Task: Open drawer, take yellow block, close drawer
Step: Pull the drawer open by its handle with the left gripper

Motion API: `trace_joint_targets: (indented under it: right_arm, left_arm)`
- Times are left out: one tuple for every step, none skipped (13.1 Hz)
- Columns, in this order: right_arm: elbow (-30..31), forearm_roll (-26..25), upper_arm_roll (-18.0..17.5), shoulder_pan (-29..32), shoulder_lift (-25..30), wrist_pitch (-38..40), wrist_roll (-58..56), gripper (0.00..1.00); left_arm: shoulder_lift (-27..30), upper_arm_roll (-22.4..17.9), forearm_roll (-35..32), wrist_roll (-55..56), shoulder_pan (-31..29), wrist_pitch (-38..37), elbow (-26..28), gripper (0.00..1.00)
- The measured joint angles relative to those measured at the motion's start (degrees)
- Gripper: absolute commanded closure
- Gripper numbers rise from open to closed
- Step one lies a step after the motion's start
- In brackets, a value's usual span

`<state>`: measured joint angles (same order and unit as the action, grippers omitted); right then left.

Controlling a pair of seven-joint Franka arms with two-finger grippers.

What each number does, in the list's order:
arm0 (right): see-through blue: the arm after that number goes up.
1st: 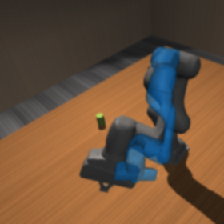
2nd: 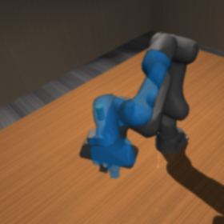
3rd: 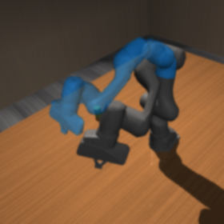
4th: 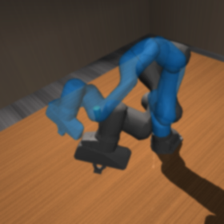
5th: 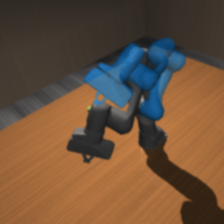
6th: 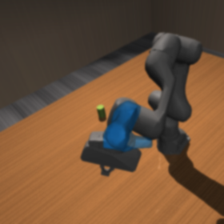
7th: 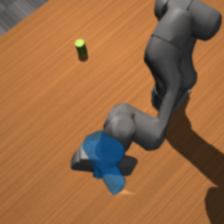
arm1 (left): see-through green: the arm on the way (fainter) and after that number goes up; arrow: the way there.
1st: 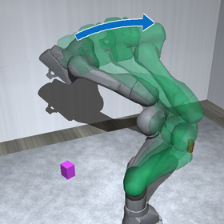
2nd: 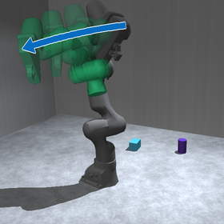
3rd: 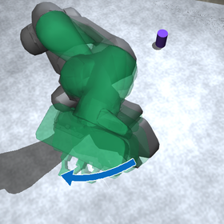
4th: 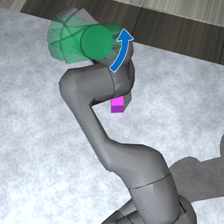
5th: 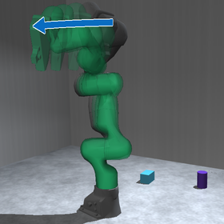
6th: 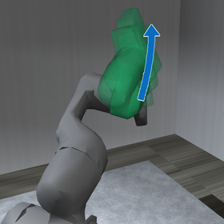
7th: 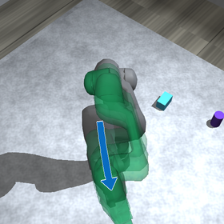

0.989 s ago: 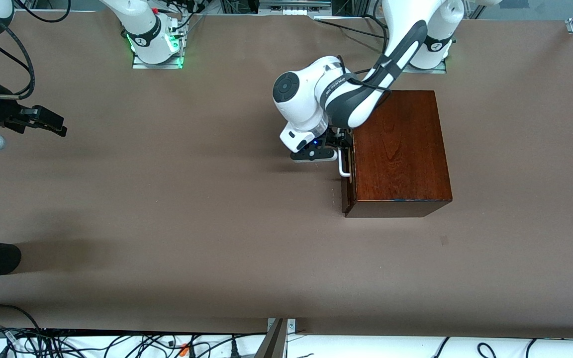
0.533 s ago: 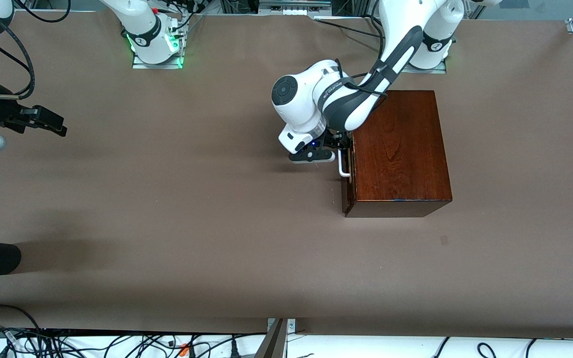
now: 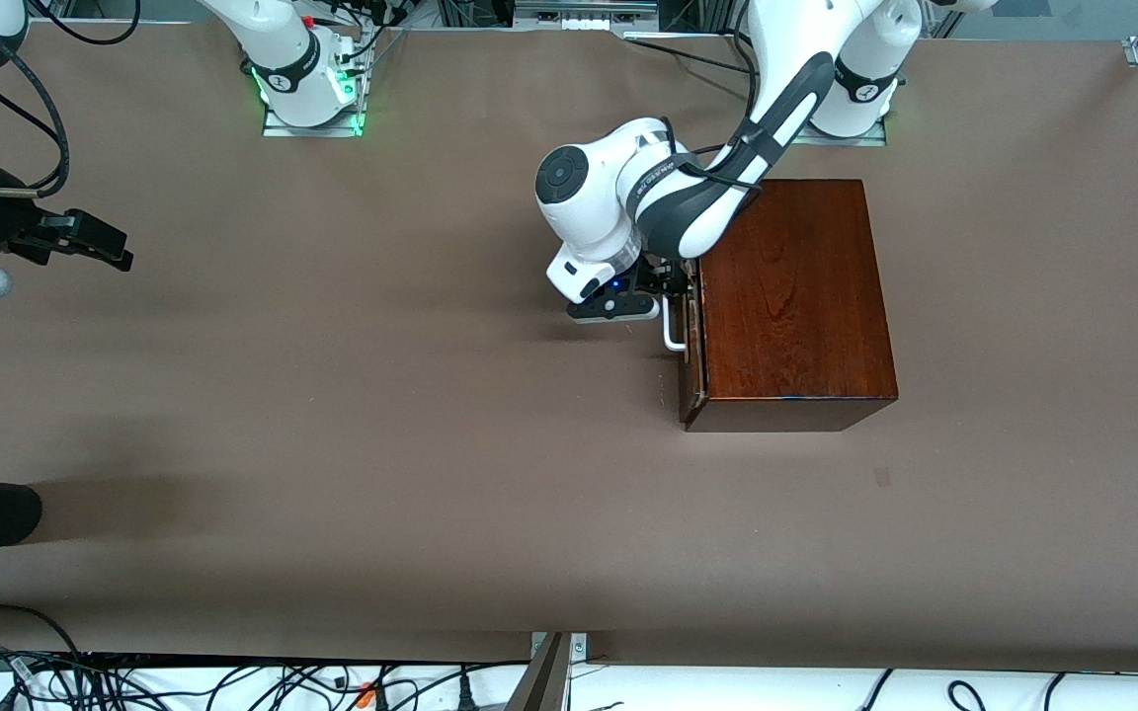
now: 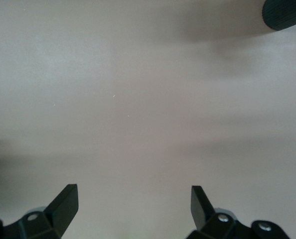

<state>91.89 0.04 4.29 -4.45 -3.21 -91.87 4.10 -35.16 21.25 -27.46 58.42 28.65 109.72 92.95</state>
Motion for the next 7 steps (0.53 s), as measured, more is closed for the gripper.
trace_joint_targets:
  right_arm:
    - [0.0, 0.0, 0.0, 0.0, 0.0, 0.0, 0.0, 0.0]
    - [0.0, 0.0, 0.0, 0.0, 0.0, 0.0, 0.0, 0.0]
    - [0.0, 0.0, 0.0, 0.0, 0.0, 0.0, 0.0, 0.0]
    - [0.0, 0.0, 0.0, 0.0, 0.0, 0.0, 0.0, 0.0]
    - [0.0, 0.0, 0.0, 0.0, 0.0, 0.0, 0.0, 0.0]
    - [0.0, 0.0, 0.0, 0.0, 0.0, 0.0, 0.0, 0.0]
    - [0.0, 0.0, 0.0, 0.0, 0.0, 0.0, 0.0, 0.0]
  left_arm:
    - [0.0, 0.0, 0.2, 0.2, 0.1, 0.6, -0.2, 0.0]
    - [0.0, 0.1, 0.8, 0.5, 0.2, 1.0, -0.6, 0.0]
    - [-0.1, 0.1, 1.4, 0.6, 0.3, 1.5, -1.1, 0.0]
    - [-0.2, 0.2, 1.7, 0.6, 0.5, 1.8, -1.5, 0.0]
    - [-0.3, 0.2, 1.8, 0.6, 0.7, 1.9, -1.8, 0.0]
    - [-0.5, 0.3, 2.0, 0.8, 0.8, 2.4, -2.0, 0.0]
    - [-0.6, 0.3, 2.7, 0.9, 0.8, 3.2, -2.1, 0.0]
